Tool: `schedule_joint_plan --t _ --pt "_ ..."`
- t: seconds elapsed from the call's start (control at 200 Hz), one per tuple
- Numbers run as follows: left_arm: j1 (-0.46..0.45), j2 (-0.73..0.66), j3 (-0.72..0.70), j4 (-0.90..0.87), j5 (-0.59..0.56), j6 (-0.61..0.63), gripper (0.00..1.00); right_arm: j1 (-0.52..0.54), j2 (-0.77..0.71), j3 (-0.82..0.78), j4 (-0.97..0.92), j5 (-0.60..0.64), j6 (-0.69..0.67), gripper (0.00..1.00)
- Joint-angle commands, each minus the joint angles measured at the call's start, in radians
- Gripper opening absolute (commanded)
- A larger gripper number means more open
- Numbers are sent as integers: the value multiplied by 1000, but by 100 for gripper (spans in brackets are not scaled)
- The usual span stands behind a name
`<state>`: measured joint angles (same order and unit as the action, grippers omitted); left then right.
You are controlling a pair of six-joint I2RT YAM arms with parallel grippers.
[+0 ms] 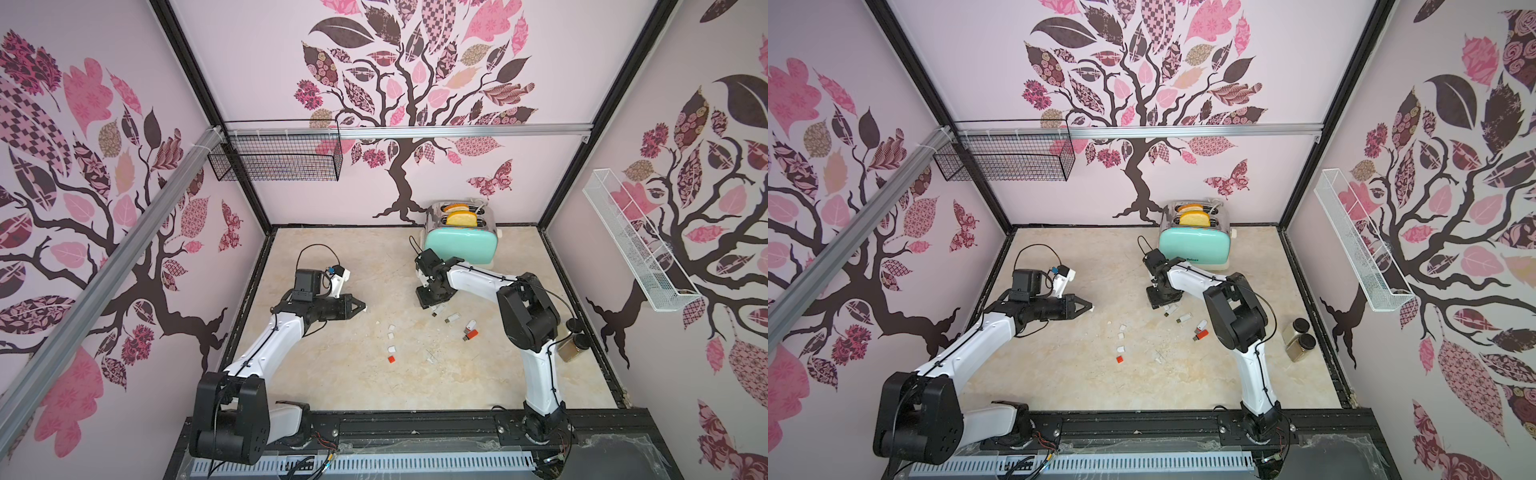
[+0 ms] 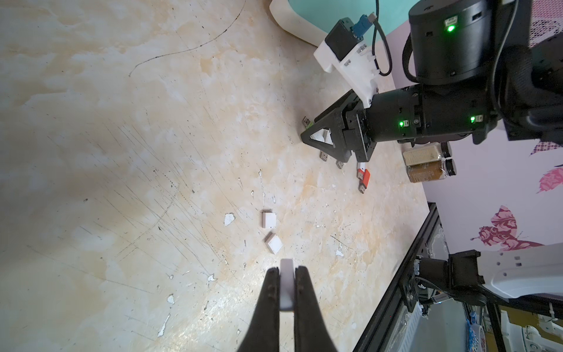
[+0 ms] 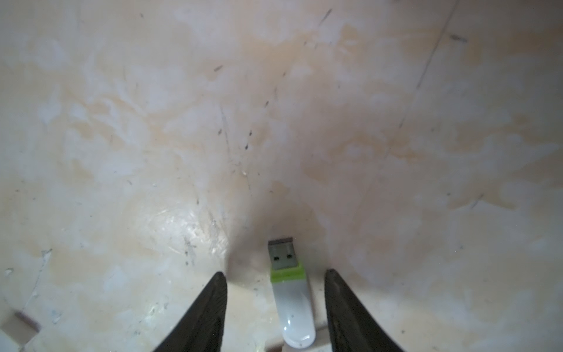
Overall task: Close the usb drive cover
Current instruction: Pick up the USB drive from the center of the board.
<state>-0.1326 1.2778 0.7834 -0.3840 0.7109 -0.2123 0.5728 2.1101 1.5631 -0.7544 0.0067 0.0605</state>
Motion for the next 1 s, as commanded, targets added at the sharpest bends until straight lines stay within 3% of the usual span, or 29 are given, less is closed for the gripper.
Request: schedule_joint_plan --t 0.0,0.26,0.855,0.995 --pt "4 -10 -1 12 6 7 0 -1 25 31 -54 18 -18 50" --pt "5 -6 -1 14 3 8 0 -6 46 65 -128 16 -31 40" --pt "11 -15 -4 11 -13 13 0 -7 106 104 -145 23 -55 33" --pt "12 -11 4 -2 -15 12 0 -7 140 141 -186 18 -57 27"
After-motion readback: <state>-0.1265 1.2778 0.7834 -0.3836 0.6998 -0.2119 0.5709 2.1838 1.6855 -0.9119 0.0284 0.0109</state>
